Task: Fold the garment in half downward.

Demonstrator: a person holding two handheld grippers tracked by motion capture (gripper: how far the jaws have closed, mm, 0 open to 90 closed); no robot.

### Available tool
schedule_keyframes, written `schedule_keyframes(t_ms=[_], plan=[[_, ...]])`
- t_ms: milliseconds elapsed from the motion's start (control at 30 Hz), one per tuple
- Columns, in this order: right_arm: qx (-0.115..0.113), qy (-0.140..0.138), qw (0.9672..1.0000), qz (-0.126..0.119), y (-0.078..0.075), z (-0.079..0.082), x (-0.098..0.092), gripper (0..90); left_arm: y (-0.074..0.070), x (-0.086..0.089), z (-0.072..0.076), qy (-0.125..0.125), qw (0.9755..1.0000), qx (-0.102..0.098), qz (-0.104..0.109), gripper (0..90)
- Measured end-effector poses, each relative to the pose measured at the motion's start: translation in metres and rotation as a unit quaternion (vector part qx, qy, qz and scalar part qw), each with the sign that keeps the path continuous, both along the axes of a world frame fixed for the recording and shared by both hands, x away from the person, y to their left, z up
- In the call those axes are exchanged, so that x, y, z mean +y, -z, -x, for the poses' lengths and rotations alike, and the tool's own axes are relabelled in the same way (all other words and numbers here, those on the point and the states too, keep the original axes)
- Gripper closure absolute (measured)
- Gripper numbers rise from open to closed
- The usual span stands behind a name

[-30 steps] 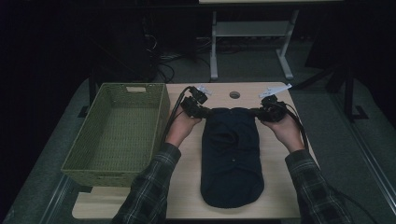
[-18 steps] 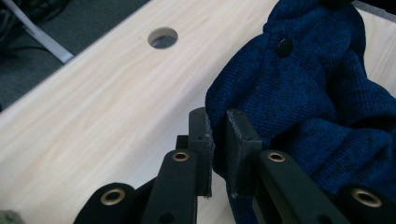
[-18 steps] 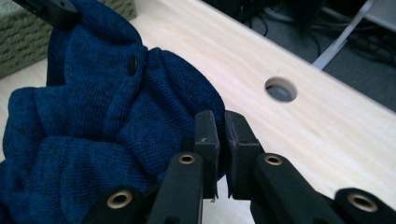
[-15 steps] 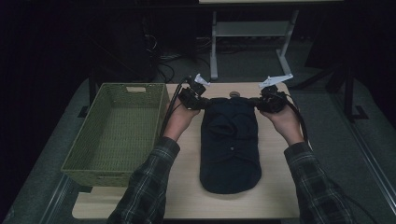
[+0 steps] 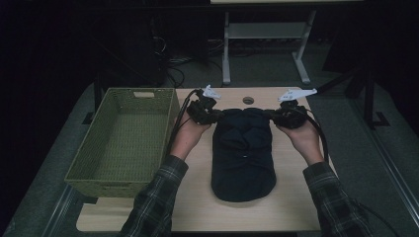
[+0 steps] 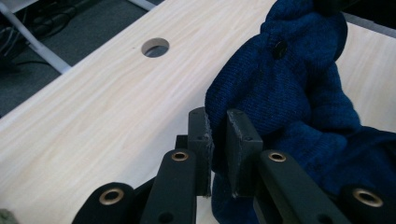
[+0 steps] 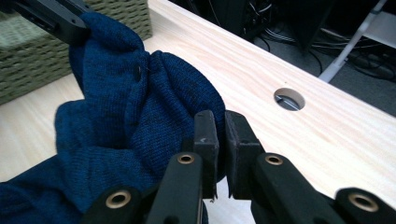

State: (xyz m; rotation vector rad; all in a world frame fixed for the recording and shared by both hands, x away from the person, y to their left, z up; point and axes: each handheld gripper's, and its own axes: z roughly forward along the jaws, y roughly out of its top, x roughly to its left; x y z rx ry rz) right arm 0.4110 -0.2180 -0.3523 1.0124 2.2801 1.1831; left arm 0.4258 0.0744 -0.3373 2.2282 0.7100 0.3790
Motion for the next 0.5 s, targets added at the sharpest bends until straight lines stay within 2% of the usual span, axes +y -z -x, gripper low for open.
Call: schedule_keyframes(t_ms=[333, 500], plan=[[0.008, -0.011, 0.9998, -0.013, 0.018, 0.023, -0.003, 82.6, 0.013, 0.002, 0.021, 0.016, 0.9999, 0.002, 0.000, 80.1], [0.009, -0.015, 0.9996, -0.020, 0.020, 0.033, -0.004, 82.2, 0.013, 0.004, 0.029, 0.022, 0.9997, 0.004, 0.003, 79.5]])
